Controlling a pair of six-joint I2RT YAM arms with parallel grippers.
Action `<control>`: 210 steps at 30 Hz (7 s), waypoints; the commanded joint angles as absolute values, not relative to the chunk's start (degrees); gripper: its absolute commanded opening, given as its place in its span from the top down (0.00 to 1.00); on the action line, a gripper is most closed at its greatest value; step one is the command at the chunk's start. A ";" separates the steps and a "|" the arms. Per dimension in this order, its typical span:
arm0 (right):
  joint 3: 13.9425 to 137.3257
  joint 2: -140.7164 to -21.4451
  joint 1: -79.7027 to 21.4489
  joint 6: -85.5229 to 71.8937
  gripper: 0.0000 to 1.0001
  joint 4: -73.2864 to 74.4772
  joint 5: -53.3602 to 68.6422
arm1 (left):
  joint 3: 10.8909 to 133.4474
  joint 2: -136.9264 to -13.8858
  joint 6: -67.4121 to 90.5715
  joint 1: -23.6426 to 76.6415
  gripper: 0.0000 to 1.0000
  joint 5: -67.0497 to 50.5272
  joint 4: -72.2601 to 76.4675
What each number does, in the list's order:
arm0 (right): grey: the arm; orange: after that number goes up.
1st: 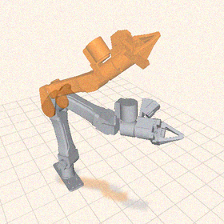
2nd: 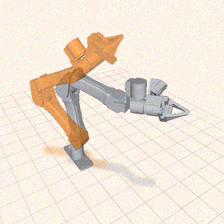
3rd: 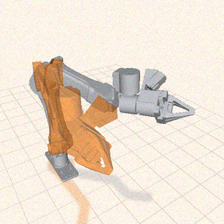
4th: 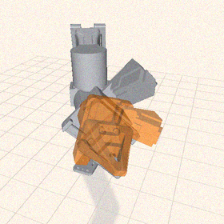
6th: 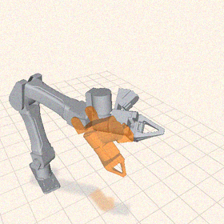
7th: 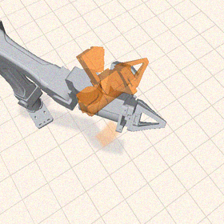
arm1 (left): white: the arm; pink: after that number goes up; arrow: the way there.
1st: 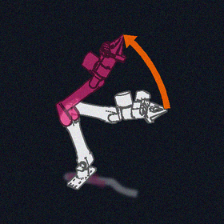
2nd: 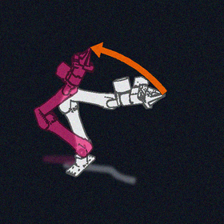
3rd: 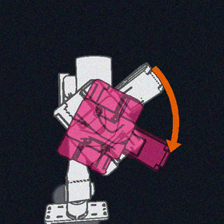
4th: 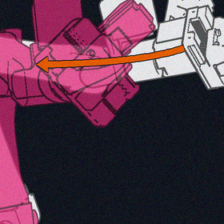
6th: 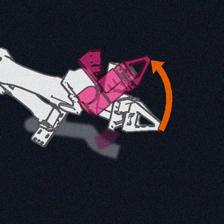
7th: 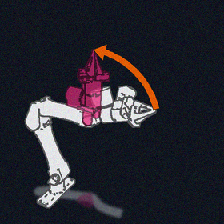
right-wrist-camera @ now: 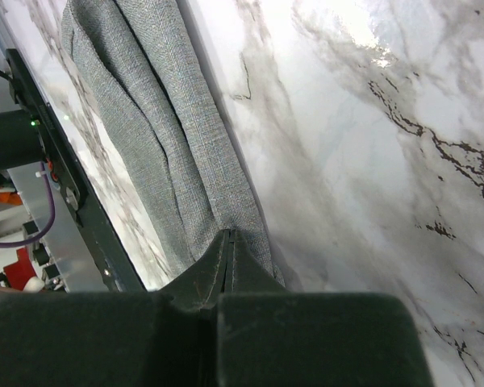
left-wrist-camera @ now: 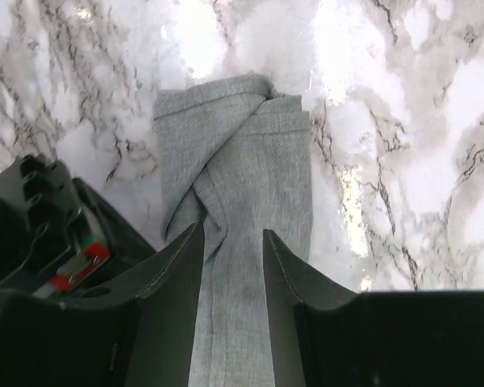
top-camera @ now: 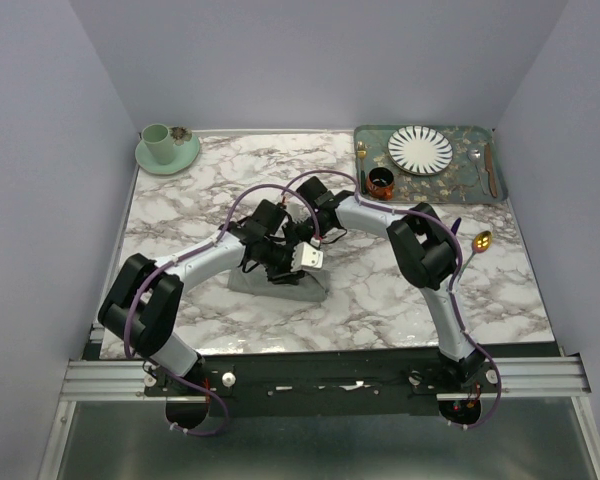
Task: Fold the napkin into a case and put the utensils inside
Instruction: Stuff the top corner of the smaller-rectangle-folded napkin into the folded napkin, then pick up the smaller rectangle-folded napkin from the center of the board.
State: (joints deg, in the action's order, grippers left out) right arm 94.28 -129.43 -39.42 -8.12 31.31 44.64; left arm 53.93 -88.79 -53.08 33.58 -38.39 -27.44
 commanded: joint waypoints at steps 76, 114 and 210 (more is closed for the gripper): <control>93.16 -129.73 -38.94 -11.43 0.91 30.67 43.60 | 45.88 -81.93 -46.41 39.73 0.50 -19.78 -6.68; 85.52 -114.16 -43.15 29.44 0.29 34.28 28.74 | 53.44 -87.63 -11.25 -2.37 0.51 -48.96 -30.50; 107.24 -127.20 -40.87 34.90 0.99 50.65 35.26 | 50.27 -79.63 -33.66 -4.22 0.51 -49.57 -33.31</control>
State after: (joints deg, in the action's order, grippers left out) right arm 110.02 -133.60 -41.80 36.97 56.82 40.51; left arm 49.25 -79.05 -34.37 -3.77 -50.06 -34.70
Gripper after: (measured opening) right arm 0.020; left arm 0.488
